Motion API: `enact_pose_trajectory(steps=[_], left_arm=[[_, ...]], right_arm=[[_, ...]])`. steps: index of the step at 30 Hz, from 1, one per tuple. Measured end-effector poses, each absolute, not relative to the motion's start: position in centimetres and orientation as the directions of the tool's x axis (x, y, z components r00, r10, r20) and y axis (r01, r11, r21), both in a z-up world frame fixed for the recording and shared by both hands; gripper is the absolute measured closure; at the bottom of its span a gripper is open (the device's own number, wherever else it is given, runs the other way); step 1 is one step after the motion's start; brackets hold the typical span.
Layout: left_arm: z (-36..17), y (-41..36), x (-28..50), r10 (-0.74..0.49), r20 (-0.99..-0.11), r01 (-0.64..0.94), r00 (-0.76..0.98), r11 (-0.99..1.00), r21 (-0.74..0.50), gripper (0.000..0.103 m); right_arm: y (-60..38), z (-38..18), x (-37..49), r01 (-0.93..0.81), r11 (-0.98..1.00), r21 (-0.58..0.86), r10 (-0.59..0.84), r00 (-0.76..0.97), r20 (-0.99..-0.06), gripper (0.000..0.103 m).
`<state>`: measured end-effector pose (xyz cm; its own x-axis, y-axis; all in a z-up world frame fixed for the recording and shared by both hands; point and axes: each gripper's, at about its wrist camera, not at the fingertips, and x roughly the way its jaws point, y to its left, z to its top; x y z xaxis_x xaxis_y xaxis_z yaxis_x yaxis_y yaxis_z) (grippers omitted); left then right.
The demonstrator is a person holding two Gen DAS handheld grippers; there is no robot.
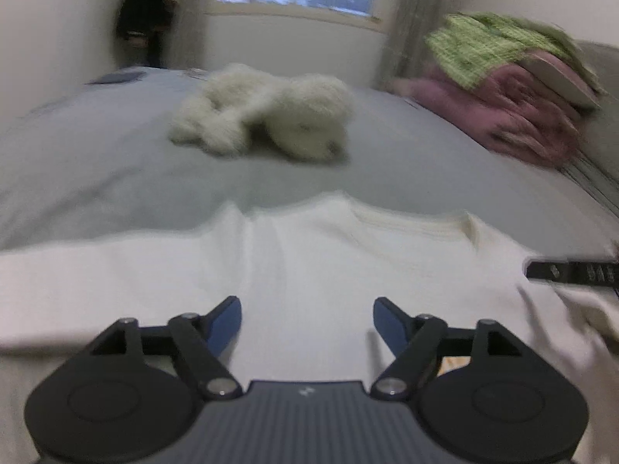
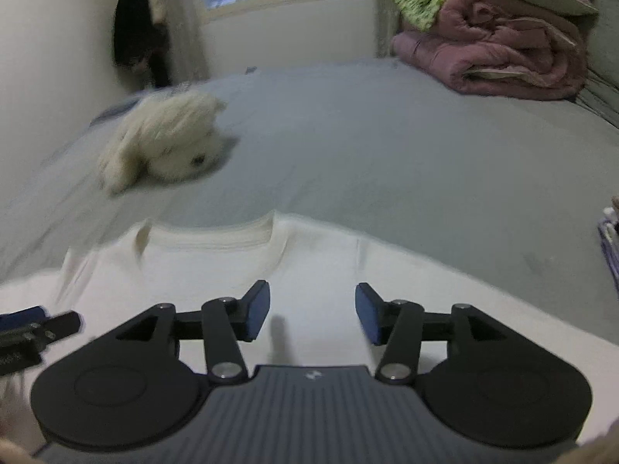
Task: Fold clothes
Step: 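Raise both grippers above the spread-out Pooh T-shirt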
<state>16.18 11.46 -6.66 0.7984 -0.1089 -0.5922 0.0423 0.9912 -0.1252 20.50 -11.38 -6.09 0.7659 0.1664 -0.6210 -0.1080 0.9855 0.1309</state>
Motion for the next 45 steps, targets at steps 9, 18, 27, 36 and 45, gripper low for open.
enact_pose_trajectory(steps=[9,18,27,36,45], left_arm=[[-8.3,10.4,11.7,-0.227,-0.555,0.172,0.800,0.974,-0.150,0.000],[-8.6,8.1,11.8,-0.132,-0.599,0.166,0.789,0.986,0.001,0.000],[-8.7,8.5,11.8,-0.145,-0.599,0.167,0.787,0.986,-0.019,0.000],[-8.7,8.3,11.7,-0.142,-0.600,0.167,0.788,0.986,-0.014,0.000],[-8.7,8.3,11.7,-0.141,-0.600,0.167,0.788,0.986,-0.013,0.000]], right_arm=[[-11.8,-4.7,15.0,-0.124,0.961,0.245,0.267,0.638,-0.722,0.047],[-12.3,-5.8,10.3,-0.117,0.955,0.272,0.289,0.561,-0.775,0.046],[-12.8,-5.7,9.2,-0.113,0.949,0.295,0.304,0.577,-0.758,0.046],[-13.9,-4.9,8.7,-0.097,0.943,0.319,0.311,0.600,-0.737,0.046],[-15.5,-4.4,8.8,-0.021,0.925,0.381,0.318,0.592,-0.741,0.046]])
